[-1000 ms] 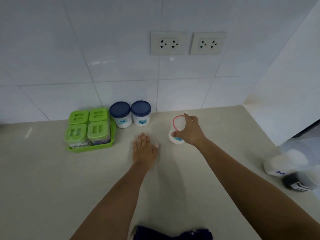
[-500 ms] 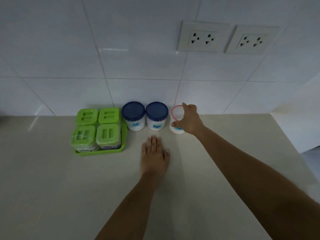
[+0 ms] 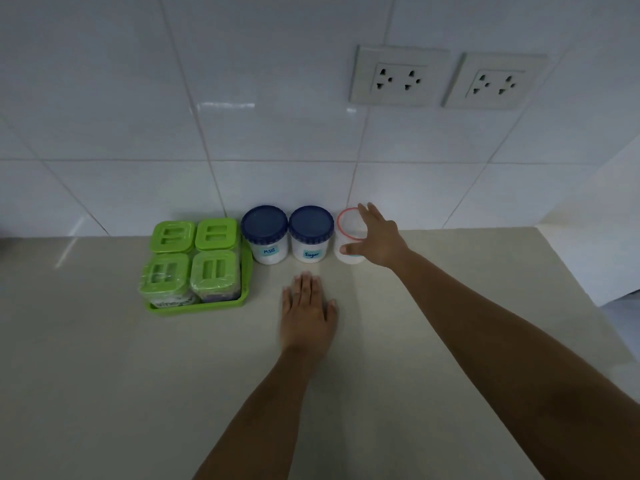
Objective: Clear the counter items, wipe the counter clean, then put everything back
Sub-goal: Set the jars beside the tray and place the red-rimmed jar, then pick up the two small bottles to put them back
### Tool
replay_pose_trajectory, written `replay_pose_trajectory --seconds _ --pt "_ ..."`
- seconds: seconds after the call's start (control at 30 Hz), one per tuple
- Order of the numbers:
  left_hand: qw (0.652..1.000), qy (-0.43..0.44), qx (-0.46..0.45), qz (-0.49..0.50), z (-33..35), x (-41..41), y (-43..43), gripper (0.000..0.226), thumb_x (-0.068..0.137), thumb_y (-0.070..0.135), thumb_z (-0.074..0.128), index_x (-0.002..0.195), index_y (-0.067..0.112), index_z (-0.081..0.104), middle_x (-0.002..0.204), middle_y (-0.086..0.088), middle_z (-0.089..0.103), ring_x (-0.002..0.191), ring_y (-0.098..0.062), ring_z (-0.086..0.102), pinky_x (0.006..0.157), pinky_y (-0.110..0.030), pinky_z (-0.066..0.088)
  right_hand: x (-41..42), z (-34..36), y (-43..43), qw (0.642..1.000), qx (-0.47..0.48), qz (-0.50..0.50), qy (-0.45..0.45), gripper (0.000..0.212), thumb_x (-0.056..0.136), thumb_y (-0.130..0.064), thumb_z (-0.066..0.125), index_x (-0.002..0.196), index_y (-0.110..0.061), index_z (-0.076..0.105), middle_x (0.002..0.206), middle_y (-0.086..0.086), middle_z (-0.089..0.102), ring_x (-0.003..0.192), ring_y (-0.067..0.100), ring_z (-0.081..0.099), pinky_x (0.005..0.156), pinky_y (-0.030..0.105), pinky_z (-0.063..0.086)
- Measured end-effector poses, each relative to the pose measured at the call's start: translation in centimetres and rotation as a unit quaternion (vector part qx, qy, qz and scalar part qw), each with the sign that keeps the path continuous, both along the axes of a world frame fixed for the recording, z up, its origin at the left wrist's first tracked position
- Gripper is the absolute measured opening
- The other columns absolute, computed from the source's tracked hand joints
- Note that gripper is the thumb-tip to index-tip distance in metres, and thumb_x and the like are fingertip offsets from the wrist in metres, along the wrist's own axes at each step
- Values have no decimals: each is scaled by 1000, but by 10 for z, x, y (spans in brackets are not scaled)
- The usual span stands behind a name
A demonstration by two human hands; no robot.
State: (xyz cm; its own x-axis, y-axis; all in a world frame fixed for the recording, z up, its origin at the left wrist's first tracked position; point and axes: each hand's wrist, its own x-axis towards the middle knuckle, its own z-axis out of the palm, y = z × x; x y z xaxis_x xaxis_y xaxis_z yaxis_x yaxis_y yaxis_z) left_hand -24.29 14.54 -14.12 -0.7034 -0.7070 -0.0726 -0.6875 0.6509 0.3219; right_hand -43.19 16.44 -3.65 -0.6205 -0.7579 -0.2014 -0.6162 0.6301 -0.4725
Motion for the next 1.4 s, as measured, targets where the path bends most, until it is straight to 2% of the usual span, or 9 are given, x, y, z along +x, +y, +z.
replay_pose_trajectory --seconds 0.13,0.23,0.43,0.73,0.97,1.03,1.2,1.27,1.4 --pt "999 -34 21 -11 7 0 -2 64 99 44 15 153 11 4 162 -8 -1 149 -20 -4 121 -41 -4 10 7 24 1000 -7 -10 9 106 75 -60 68 153 -25 5 162 -1 -5 146 34 8 116 46 18" --pt "997 -66 34 -27 20 5 2 61 101 40 17 153 11 5 162 -8 -1 149 -21 -3 121 -42 -1 16 20 63 999 -1 -33 25 96 82 -57 62 153 -22 8 162 1 -5 146 37 4 118 44 12" --pt "994 -77 -3 -71 49 15 45 58 101 36 20 152 11 7 162 -8 1 149 -21 -1 121 -41 2 22 56 165 993 8 -94 68 83 88 -49 57 153 -21 14 162 -2 -4 145 36 4 118 43 17" --pt "983 0 -31 -181 103 -45 154 58 101 37 25 152 12 14 161 -6 11 149 -20 10 120 -40 7 17 93 337 972 37 -206 108 75 87 -45 60 150 -26 25 162 -2 -1 146 35 3 119 45 15" --pt "957 81 69 -269 134 -94 268 53 99 35 38 148 17 29 150 -6 38 138 -21 36 111 -34 32 -1 92 446 955 33 -281 89 79 85 -39 65 151 -24 23 162 -3 2 146 34 2 118 46 16" --pt "951 93 71 -285 142 -108 300 52 98 32 41 147 17 31 148 -4 40 137 -20 36 108 -35 36 -10 88 471 953 41 -286 85 81 84 -37 66 151 -23 22 162 0 3 145 35 4 118 45 17" --pt "943 117 62 -307 163 -151 358 58 96 31 45 149 16 26 153 0 30 140 -19 29 105 -37 37 -35 81 509 960 60 -269 46 84 84 -32 66 152 -21 17 162 1 4 144 34 9 112 40 26" --pt "945 111 49 -305 170 -169 372 61 95 30 48 149 16 24 155 0 26 142 -19 26 107 -36 35 -46 80 517 965 67 -252 25 86 84 -31 67 153 -22 15 162 0 4 144 33 11 111 41 28" --pt "951 77 21 -299 173 -197 386 68 94 26 52 150 11 17 157 -5 21 144 -21 21 112 -32 27 -64 71 525 979 62 -196 -17 90 80 -33 70 152 -21 16 161 2 12 146 28 16 115 41 23"
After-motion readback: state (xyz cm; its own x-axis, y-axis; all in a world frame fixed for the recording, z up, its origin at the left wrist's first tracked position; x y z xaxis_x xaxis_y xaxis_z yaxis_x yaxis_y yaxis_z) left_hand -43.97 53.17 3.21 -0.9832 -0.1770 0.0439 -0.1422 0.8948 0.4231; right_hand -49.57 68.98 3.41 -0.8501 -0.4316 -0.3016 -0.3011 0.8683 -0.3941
